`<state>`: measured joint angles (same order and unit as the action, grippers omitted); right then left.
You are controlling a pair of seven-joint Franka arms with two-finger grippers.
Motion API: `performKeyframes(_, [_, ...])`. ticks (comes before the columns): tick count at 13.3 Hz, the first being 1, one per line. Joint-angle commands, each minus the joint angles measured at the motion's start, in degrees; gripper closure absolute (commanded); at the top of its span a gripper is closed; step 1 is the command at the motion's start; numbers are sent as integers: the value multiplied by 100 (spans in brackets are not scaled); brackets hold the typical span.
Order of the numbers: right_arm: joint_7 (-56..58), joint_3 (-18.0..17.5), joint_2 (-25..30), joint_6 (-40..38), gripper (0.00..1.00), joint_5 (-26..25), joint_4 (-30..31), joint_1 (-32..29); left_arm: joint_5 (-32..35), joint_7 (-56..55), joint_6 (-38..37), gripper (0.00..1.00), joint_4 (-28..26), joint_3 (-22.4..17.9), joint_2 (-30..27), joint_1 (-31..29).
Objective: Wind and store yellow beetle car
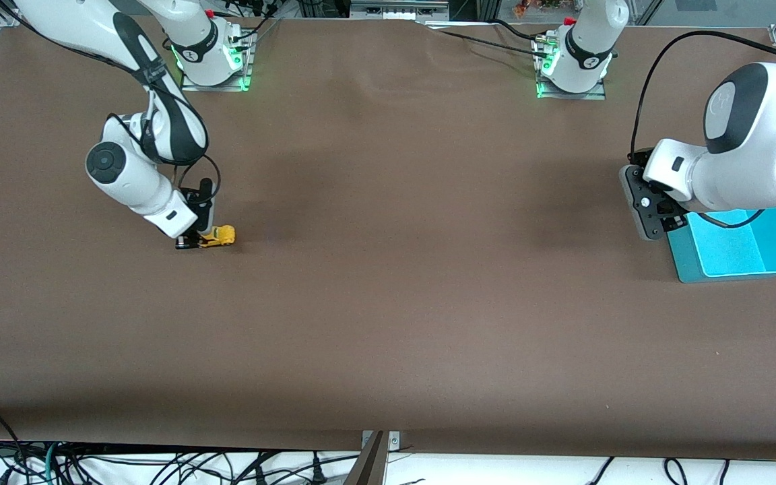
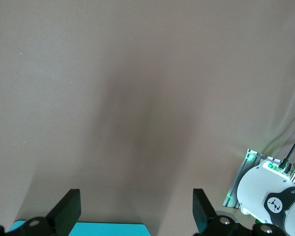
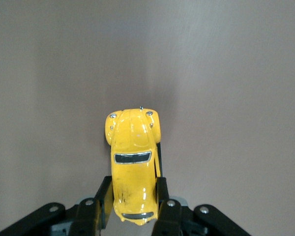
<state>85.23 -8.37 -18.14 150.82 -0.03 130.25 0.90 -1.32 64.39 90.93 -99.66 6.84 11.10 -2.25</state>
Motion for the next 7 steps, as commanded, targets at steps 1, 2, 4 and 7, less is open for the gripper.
performKeyframes(1, [-627,-471,-74,-560,100,-67,-498,-37,124,180,223,0,-369,28,-240,-39])
performKeyframes(2, [-988,-603,-188,-833,100,-85,-753,-29,124,293,258,0,-396,28,-257,-39])
performKeyframes(4, [-1516,-736,-338,-1002,100,-163,-931,-2,115,617,486,0,-527,28,-257,-82])
performKeyframes(7, [-1923,-789,-550,-749,100,-568,-879,-11,106,891,759,0,-764,28,-266,-161])
